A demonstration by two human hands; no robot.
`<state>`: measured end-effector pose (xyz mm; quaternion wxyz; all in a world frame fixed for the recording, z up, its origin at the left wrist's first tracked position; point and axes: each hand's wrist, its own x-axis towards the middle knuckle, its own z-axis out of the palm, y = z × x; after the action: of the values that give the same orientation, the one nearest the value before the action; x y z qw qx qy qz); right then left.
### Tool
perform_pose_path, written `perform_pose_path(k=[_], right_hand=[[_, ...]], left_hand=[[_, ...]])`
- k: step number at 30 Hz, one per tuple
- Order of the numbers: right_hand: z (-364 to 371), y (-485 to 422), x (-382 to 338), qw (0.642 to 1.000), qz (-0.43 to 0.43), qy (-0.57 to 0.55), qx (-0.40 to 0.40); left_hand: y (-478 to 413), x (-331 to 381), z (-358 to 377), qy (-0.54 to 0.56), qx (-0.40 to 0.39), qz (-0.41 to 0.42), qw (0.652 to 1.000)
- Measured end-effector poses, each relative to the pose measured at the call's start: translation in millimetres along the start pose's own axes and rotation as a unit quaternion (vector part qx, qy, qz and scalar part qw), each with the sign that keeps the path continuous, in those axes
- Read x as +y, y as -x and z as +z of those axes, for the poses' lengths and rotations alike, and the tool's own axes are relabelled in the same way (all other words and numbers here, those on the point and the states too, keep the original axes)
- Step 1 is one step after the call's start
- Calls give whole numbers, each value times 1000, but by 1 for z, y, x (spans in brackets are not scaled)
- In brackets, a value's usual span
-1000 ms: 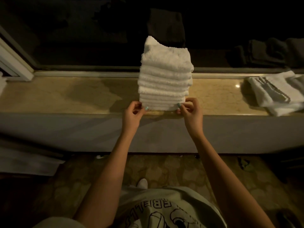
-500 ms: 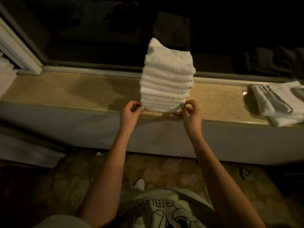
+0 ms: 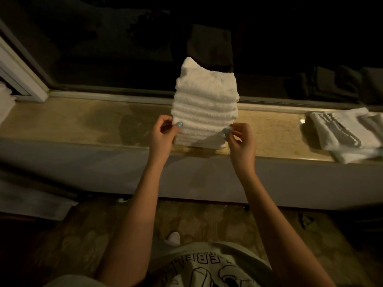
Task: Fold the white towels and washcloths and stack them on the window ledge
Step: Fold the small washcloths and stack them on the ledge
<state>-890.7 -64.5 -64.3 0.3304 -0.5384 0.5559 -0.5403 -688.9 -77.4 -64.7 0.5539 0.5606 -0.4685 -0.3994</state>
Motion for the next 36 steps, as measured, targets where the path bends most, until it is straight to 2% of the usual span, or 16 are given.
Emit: perform_pose_path(k=[7,13,19,25,32,36], right_hand=[[3,-2,1,1000,14,-3,6],[3,-19,-25,999,-35,-27,30],[-4,-37,-40,997,-50,55,-21],[-3,-33,-39,997,-51,43,-25],[-4,-36,-40,996,-43,44,-67],[-10,-41,-48,995,-35,51,-76]], left_hand=[[3,-3,2,55,36,-27,997],[-13,22,2,57,3,35,998],[-24,34,9,72,-24,58,995],[-10,25,10,115,8,58,992],[-6,18,5,74,19,38,996],[-6,36,14,65,15,119,991]])
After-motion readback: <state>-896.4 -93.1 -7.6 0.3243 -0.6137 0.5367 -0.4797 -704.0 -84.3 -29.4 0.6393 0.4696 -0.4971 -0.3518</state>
